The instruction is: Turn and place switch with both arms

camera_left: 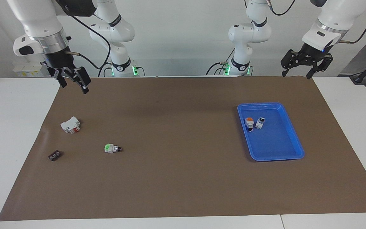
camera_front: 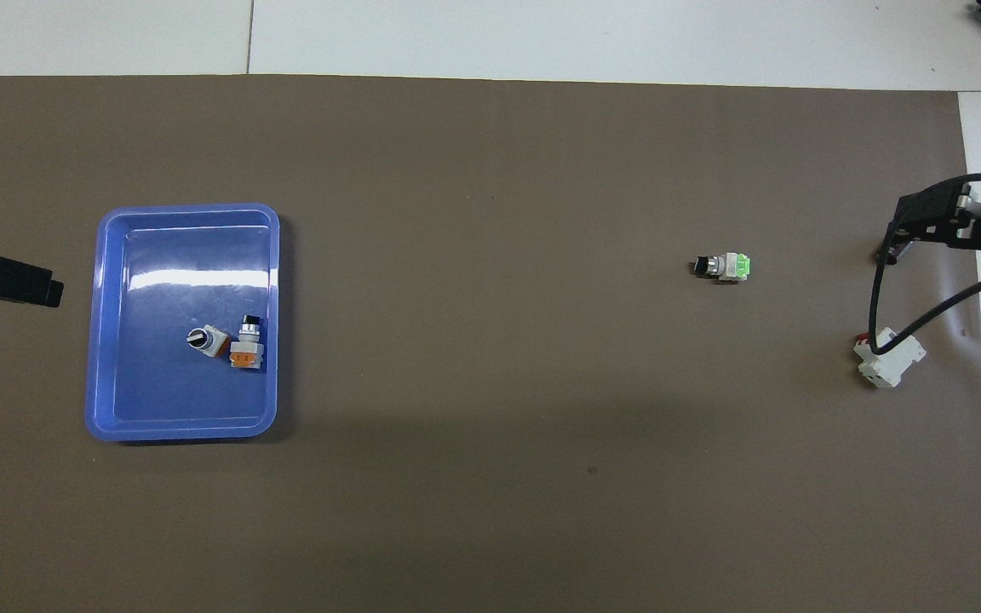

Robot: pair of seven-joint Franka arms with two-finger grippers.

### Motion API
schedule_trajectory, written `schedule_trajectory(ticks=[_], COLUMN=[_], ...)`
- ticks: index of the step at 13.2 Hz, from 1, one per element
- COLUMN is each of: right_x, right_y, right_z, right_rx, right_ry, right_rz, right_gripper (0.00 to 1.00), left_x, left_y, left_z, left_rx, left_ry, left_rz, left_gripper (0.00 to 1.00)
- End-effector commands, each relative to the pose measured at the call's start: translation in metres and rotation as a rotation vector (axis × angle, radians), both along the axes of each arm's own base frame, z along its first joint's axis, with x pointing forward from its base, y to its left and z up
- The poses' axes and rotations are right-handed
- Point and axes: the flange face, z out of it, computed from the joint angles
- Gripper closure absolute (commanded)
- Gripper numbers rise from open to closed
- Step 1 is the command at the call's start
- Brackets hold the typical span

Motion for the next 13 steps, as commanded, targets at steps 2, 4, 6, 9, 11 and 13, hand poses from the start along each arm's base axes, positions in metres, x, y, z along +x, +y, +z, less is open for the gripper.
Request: schedule_trajectory(ticks=[2, 4, 6, 9, 11, 13], right_x=[0.007, 0.024, 0.054, 0.083, 0.092, 0.09], right_y=[-0.012, -0.01, -0.003, 0.01, 0.025, 0.015], right_z=[-0.04, -0.08, -0.123, -0.186, -0.217, -0.246], right_rx=[-0.001, 0.01, 0.027, 0.043, 0.065, 0.101], right_ry=[-0.022, -0.016, -0.039, -0.041, -0.029, 0.032], right_rz=[-0.127, -0.226, -0.323, -0.427, -0.582, -0.717], right_gripper=[0.0, 0.0, 0.0, 0.0, 0.0, 0.0], left_x=[-0.004, -0.005, -0.006, -0.009, -0.012, -0.017], left_y=[-0.002, -0.002, -0.004, -0.008, -0.016, -0.015], left_z=[0.003, 0.002, 0.002, 0.0, -0.001, -0.007], left_rx=[-0.005, -0.005, -0.005, -0.003, -0.002, 0.0], left_ry=[0.003, 0.006, 0.009, 0.02, 0.032, 0.044], left_rz=[0.0, 0.0, -0.001, -0.008, -0.023, -0.022], left_gripper=[0.0, 0.0, 0.0, 0.0, 0.0, 0.0])
